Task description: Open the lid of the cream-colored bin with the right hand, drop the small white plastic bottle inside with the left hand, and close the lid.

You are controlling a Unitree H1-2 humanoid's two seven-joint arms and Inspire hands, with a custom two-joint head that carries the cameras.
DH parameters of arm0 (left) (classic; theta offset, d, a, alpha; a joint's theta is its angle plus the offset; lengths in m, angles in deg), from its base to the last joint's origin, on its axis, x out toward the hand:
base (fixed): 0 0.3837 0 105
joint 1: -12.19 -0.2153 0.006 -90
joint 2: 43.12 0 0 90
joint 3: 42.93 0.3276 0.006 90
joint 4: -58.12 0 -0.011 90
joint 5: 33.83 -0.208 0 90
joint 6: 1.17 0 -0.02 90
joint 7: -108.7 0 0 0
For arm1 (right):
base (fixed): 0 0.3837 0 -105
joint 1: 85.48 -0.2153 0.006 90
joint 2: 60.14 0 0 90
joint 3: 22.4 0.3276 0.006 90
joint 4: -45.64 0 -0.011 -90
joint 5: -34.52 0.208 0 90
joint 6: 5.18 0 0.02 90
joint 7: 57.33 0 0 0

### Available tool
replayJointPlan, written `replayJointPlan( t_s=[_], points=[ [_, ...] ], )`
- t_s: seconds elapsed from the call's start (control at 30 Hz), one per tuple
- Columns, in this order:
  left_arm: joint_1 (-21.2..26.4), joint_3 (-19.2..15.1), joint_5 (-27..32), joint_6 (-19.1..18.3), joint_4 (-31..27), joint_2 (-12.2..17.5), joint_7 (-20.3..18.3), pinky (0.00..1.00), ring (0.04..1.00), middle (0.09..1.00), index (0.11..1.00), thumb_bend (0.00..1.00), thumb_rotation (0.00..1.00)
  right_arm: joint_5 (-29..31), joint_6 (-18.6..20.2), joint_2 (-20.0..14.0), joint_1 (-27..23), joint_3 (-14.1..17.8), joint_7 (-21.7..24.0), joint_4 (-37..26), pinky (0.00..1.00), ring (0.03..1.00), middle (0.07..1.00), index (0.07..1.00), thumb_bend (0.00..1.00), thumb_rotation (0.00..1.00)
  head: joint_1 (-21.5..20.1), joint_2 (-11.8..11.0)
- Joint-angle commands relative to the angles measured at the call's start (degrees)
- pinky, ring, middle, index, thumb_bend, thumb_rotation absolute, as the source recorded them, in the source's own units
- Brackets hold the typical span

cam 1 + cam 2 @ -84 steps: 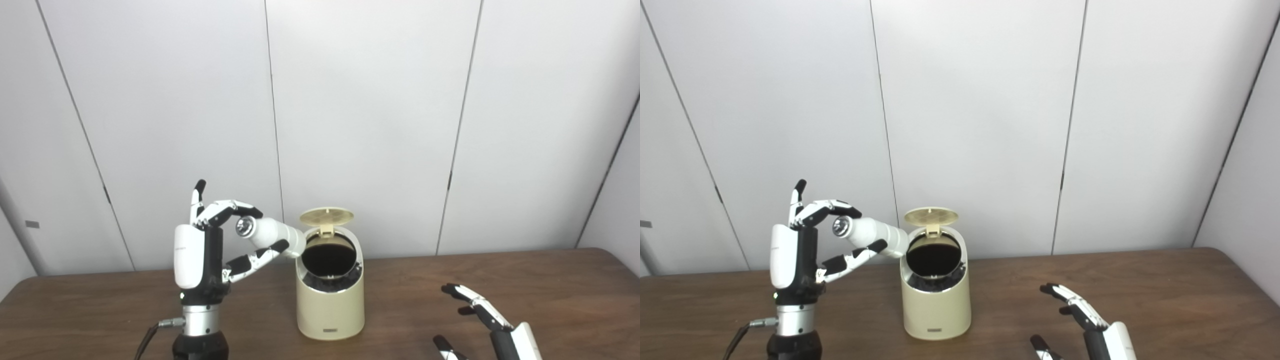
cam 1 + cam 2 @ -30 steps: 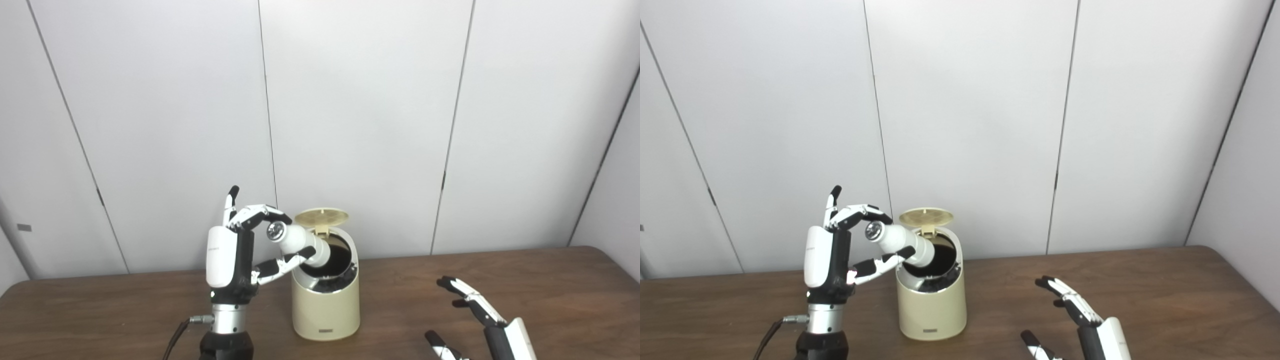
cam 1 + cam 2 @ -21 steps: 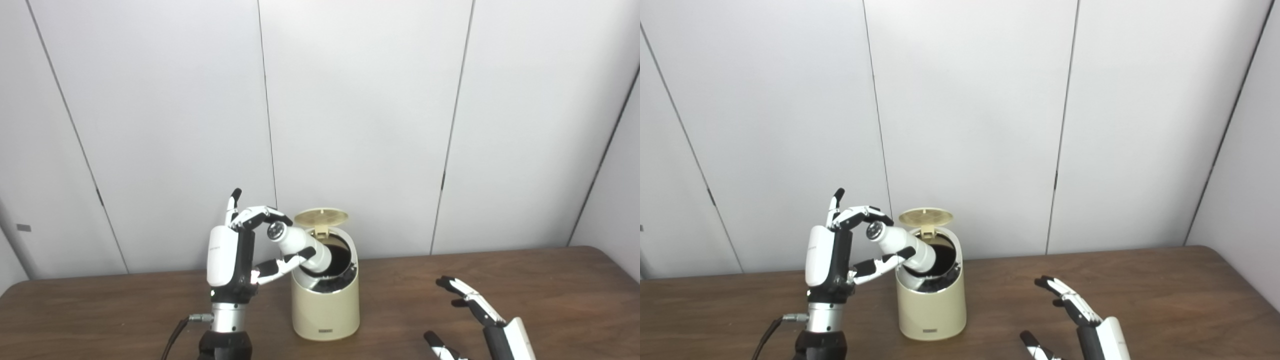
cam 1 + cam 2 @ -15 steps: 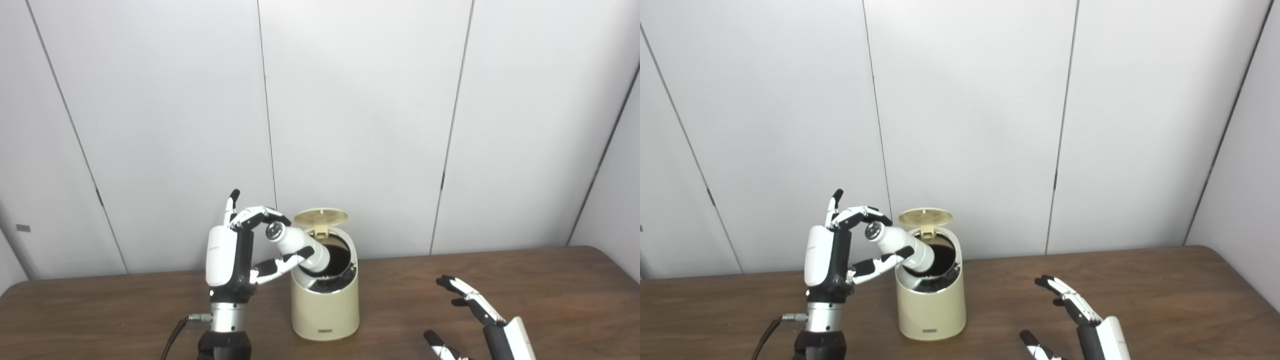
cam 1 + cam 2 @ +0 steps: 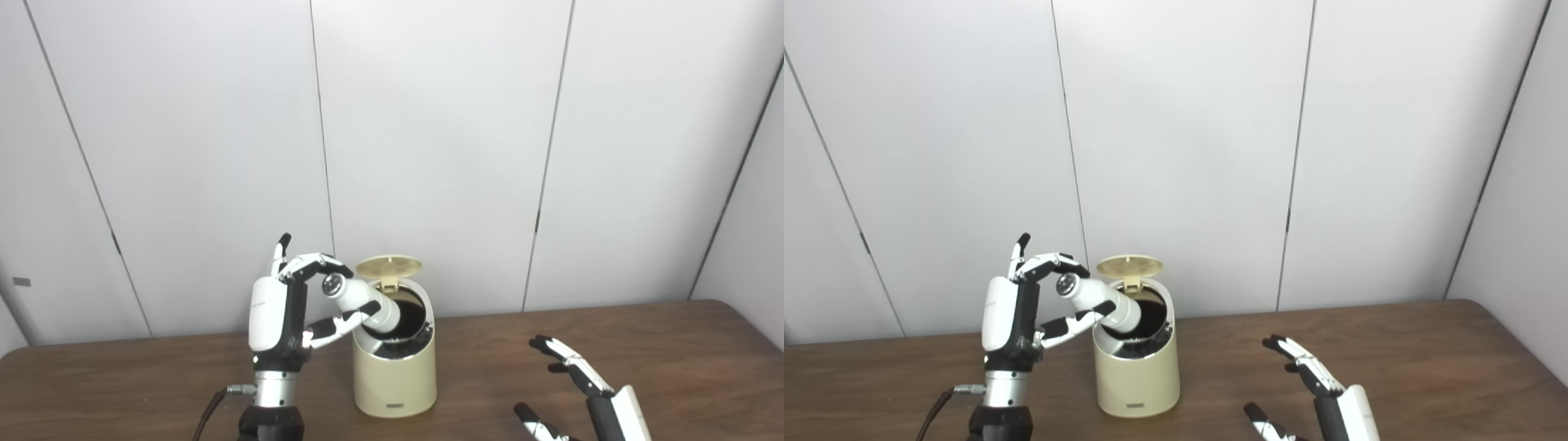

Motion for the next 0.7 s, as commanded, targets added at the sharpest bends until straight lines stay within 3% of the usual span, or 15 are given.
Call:
replayJointPlan(
  t_s=[0.0,0.07,0.2,0.33,0.4,0.5,0.67],
  points=[
    [2.3,-0.5,0.6,0.9,-1.9,0.1,0.3,1.00,0.685,0.500,0.485,0.90,0.25,-0.3,-1.9,-0.4,1.1,-0.2,-1.0,3.4,0.67,0.792,0.831,0.798,0.24,0.35,-0.1,-0.1],
    [2.2,-0.5,0.8,1.1,-1.8,0.1,0.2,1.00,0.685,0.501,0.485,0.98,0.31,-0.4,-1.8,-0.3,1.2,-0.1,-1.0,3.3,0.67,0.793,0.832,0.799,0.24,0.35,-0.1,0.0],
    [2.1,-0.5,1.5,1.2,-1.8,0.0,-0.4,1.00,0.691,0.499,0.487,1.00,0.43,-0.4,-1.9,-0.3,1.2,-0.1,-1.1,3.3,0.66,0.790,0.830,0.795,0.24,0.35,-0.1,0.0],
    [1.9,-0.6,1.3,-0.9,-2.1,-0.3,-0.7,1.00,0.694,0.509,0.491,1.00,0.72,-0.3,-1.7,-0.3,1.3,0.0,-0.8,3.0,0.67,0.793,0.830,0.794,0.25,0.37,0.0,0.1],
    [2.0,-0.5,0.7,-1.2,-1.9,-0.4,-0.2,1.00,0.688,0.509,0.490,1.00,0.79,-0.8,-1.8,-0.4,1.3,0.0,-1.2,3.1,0.66,0.789,0.827,0.793,0.24,0.38,0.0,0.2],
    [2.0,-0.5,0.8,-1.4,-1.8,-0.4,-0.2,1.00,0.688,0.508,0.492,1.00,0.77,-0.6,-1.8,-0.4,1.3,0.0,-1.1,3.2,0.66,0.789,0.828,0.793,0.24,0.38,0.1,0.2],
    [1.8,-0.8,4.0,-0.7,-2.2,-0.3,-2.5,1.00,0.714,0.505,0.491,1.00,0.61,-0.3,-1.8,-0.3,1.3,-0.1,-0.9,3.0,0.67,0.793,0.830,0.795,0.24,0.38,0.1,0.2]
  ],
)
